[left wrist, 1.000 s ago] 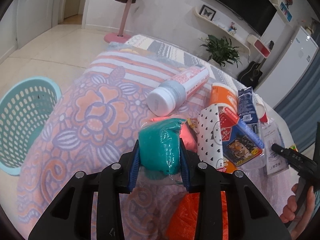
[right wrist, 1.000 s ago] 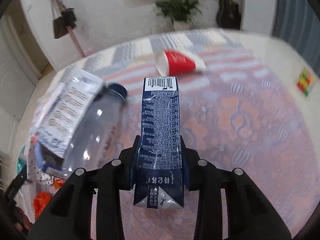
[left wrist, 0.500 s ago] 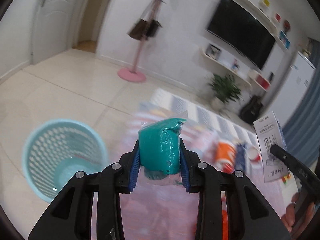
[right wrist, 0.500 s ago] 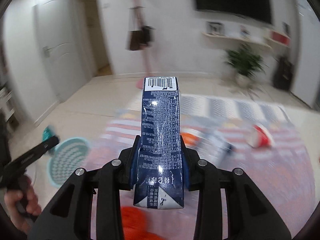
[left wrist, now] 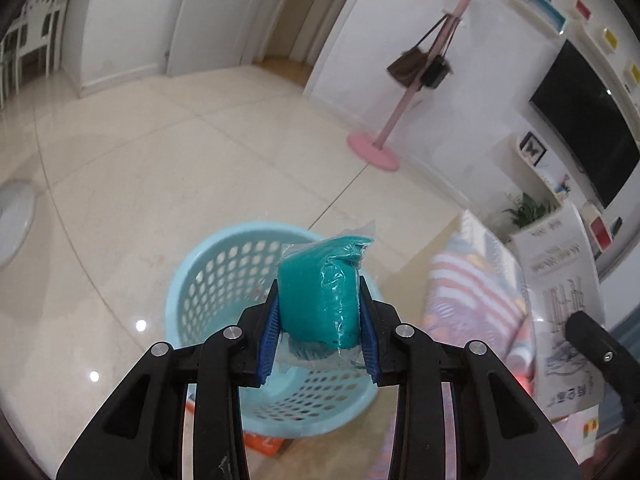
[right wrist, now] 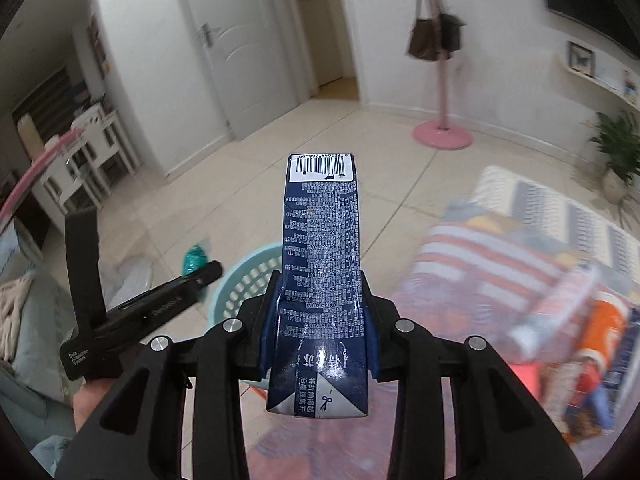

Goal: Collect trash
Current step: 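Carry teal packet and milk carton to the blue basket and release both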

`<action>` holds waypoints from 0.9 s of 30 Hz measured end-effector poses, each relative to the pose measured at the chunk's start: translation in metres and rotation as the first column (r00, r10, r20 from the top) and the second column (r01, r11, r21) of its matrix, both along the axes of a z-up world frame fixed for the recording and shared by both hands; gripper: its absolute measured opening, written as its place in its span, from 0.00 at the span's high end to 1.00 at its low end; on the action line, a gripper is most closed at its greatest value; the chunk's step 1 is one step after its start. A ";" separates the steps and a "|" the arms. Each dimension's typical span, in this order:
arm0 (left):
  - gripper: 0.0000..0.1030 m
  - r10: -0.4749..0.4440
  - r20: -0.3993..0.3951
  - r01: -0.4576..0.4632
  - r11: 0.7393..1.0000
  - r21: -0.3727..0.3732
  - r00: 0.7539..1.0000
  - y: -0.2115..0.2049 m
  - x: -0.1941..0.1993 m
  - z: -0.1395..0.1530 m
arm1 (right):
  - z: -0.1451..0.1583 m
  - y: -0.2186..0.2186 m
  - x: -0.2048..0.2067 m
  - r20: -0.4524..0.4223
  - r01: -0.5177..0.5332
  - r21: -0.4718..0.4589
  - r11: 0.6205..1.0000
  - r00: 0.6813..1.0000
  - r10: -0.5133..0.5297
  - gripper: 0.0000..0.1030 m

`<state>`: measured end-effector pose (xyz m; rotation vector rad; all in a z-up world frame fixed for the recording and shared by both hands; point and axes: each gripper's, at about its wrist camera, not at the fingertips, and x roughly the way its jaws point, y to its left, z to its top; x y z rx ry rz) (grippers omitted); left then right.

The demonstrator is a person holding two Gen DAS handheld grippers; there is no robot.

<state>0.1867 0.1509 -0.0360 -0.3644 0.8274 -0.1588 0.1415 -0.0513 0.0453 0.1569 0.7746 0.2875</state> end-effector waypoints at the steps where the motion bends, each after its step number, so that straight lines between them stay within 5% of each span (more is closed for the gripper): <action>1: 0.68 -0.006 -0.022 0.006 1.000 -0.007 1.000 0.003 0.004 -0.006 | -0.010 0.008 0.008 -0.026 -0.012 -0.001 1.000 1.000 0.012 0.69; 12: 0.68 -0.021 -0.278 -0.005 0.996 -0.091 0.960 0.026 0.028 -0.079 | -0.116 0.068 0.050 -0.302 -0.072 -0.025 0.997 0.951 0.061 0.69; 19: 0.68 -0.047 -0.283 0.036 0.998 -0.043 0.958 0.022 0.021 -0.095 | -0.142 0.072 0.056 -0.359 -0.058 -0.024 0.998 0.932 0.046 0.68; 23: 0.49 -0.030 -0.256 0.019 0.999 -0.044 0.966 0.026 0.020 -0.090 | -0.135 0.065 0.055 -0.341 -0.038 0.004 0.999 0.939 0.038 0.67; 24: 0.44 -0.019 -0.247 0.008 0.999 -0.047 0.969 0.029 0.019 -0.087 | -0.132 0.062 0.054 -0.332 -0.030 0.005 1.000 0.943 0.030 0.60; 27: 0.43 -0.012 -0.225 0.001 0.999 -0.051 0.974 0.030 0.018 -0.081 | -0.125 0.048 0.050 -0.305 -0.003 0.017 1.000 0.952 0.008 0.56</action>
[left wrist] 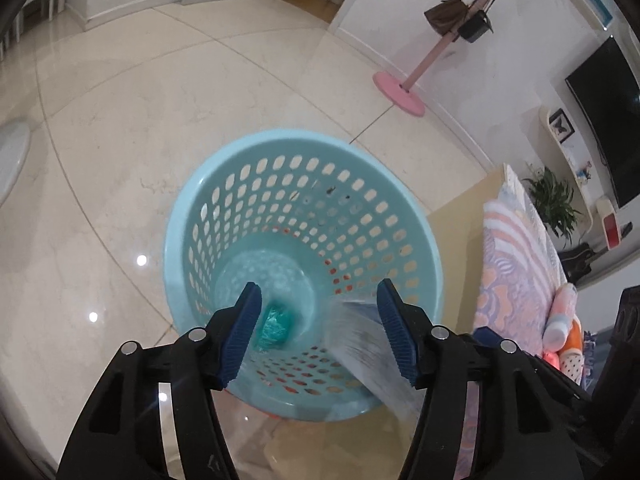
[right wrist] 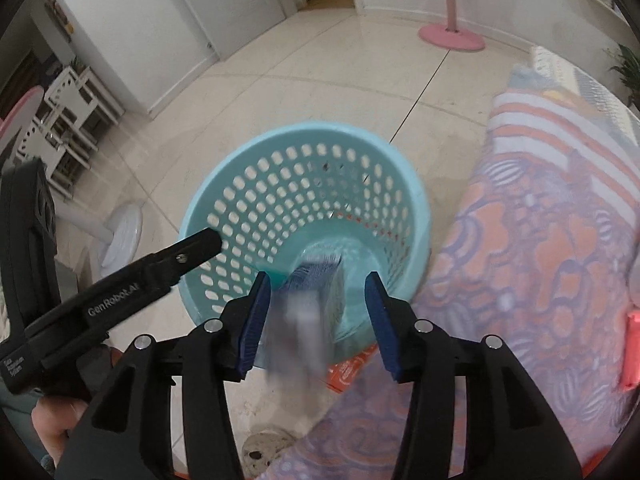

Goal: Collect trash
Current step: 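Carry teal packet and milk carton to the blue basket and release both, then grasp the white spray bottle with left tool while right tool grasps red bag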

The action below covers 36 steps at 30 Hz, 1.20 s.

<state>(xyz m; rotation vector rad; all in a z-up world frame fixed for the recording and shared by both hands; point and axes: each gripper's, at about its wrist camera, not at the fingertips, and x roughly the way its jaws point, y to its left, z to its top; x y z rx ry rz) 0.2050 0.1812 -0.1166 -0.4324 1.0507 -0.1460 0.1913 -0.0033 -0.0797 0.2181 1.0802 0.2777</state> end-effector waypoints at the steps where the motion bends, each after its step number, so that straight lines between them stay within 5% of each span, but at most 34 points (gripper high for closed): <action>1: 0.43 0.001 0.009 -0.001 1.000 0.004 1.000 0.000 -0.001 0.003 | 0.002 -0.005 -0.001 0.007 0.006 0.009 1.000 1.000 -0.006 0.56; 10: 0.43 -0.046 0.150 0.048 0.999 -0.009 0.988 -0.024 -0.013 0.046 | 0.025 -0.035 -0.019 0.094 0.029 0.003 1.000 0.995 -0.029 0.56; 14: 0.43 -0.096 0.266 0.098 0.995 0.007 0.959 -0.052 -0.026 0.078 | 0.055 -0.053 -0.040 0.211 0.036 -0.015 0.999 0.977 -0.032 0.56; 20: 0.43 -0.223 0.386 0.217 0.974 0.061 0.895 -0.110 -0.050 0.108 | 0.105 -0.099 -0.094 0.402 0.075 -0.067 0.995 0.915 -0.042 0.55; 27: 0.43 -0.350 0.420 0.359 0.931 0.060 0.837 -0.185 -0.068 0.114 | 0.122 -0.163 -0.178 0.543 0.199 -0.198 0.960 0.837 -0.062 0.39; 36: 0.43 -0.417 0.377 0.438 0.898 0.032 0.827 -0.254 -0.067 0.092 | 0.059 -0.219 -0.242 0.390 0.206 -0.139 0.968 0.911 -0.138 0.27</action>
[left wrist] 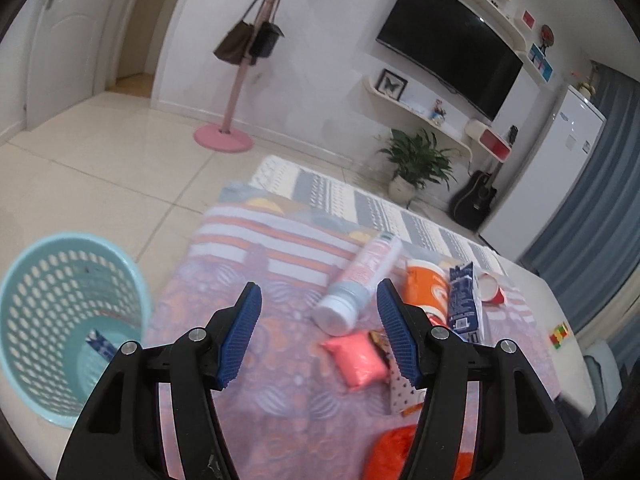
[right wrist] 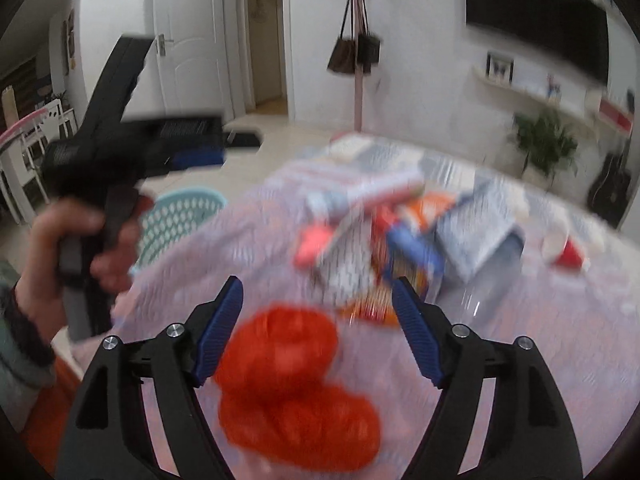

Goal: Collect trash
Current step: 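Grasp the white spray bottle with left tool while right tool grasps red bag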

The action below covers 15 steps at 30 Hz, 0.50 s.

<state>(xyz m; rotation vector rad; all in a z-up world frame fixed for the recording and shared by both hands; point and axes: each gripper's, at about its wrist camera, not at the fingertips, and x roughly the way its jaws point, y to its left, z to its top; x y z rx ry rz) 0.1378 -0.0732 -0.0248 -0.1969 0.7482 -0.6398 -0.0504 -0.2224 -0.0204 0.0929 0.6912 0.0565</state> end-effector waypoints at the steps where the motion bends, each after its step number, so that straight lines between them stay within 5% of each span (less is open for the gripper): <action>1: 0.43 -0.004 -0.007 0.004 1.000 0.003 1.000 -0.004 0.001 -0.003 | -0.008 -0.002 -0.003 -0.027 -0.020 0.029 0.999 0.999 0.020 0.24; 7: 0.43 -0.040 -0.049 0.043 0.997 0.062 0.998 -0.036 0.018 -0.020 | -0.038 0.016 -0.009 -0.118 -0.105 0.039 0.994 0.987 0.109 0.22; 15: 0.43 -0.214 -0.132 0.230 0.966 0.119 0.968 -0.099 0.067 -0.040 | -0.047 0.012 -0.010 -0.142 -0.122 0.121 0.985 0.980 0.139 0.22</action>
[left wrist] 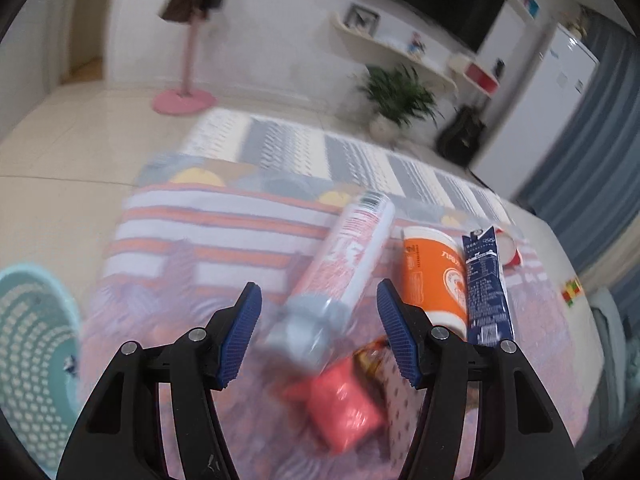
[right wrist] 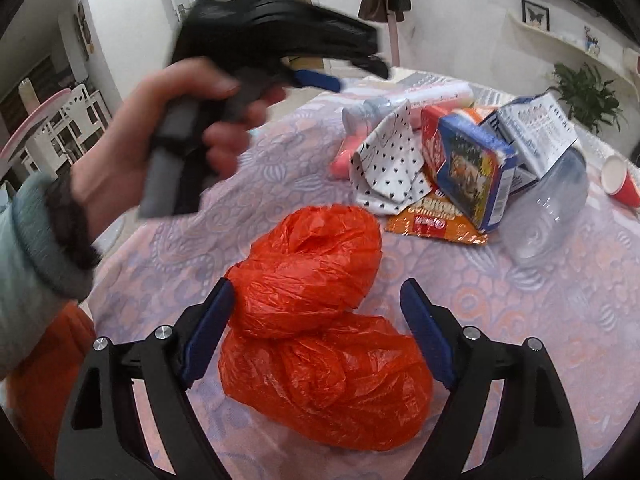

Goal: Collect trash
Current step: 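Grasp the white spray bottle with left tool while right tool grasps red bag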

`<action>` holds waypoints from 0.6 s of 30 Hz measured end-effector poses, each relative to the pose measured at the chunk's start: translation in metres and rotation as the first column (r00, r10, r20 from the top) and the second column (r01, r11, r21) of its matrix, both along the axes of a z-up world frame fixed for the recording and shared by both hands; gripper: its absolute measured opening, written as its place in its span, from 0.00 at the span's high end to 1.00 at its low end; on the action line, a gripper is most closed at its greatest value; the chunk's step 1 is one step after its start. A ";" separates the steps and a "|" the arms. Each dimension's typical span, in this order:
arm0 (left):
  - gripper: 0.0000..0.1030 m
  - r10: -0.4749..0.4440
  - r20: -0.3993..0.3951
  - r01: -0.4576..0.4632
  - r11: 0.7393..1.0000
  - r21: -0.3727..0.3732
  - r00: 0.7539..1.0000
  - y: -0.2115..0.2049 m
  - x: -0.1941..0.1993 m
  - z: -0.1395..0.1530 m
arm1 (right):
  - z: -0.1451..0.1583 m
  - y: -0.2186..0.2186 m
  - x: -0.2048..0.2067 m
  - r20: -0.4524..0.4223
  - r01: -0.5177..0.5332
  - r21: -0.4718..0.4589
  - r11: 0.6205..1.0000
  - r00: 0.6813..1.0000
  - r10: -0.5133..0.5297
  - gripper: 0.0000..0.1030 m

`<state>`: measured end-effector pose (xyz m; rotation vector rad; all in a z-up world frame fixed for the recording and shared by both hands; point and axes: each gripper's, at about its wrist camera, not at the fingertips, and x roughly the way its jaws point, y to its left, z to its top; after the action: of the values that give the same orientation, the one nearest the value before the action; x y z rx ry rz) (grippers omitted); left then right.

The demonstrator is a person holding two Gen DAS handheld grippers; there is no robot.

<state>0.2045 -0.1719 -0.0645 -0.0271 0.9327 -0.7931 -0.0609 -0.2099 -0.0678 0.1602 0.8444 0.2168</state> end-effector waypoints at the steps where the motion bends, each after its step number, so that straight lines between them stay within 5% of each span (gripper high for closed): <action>1: 0.43 -0.018 -0.016 0.018 1.000 0.001 1.000 -0.005 0.005 -0.003 | -0.002 -0.001 0.001 -0.007 -0.007 0.009 1.000 1.000 0.007 0.22; 6: 0.43 -0.088 -0.067 0.092 0.994 0.051 0.994 -0.037 0.025 -0.025 | -0.003 0.002 0.001 -0.023 -0.042 0.031 0.999 0.999 0.043 0.34; 18: 0.50 -0.074 -0.061 0.078 0.995 0.062 0.995 -0.045 0.026 -0.032 | 0.000 0.016 0.004 -0.017 -0.103 0.025 0.994 0.995 0.103 0.57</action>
<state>0.2309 -0.2169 -0.0967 0.0416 1.0193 -0.8358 -0.0571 -0.1941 -0.0678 0.1412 0.8693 0.3227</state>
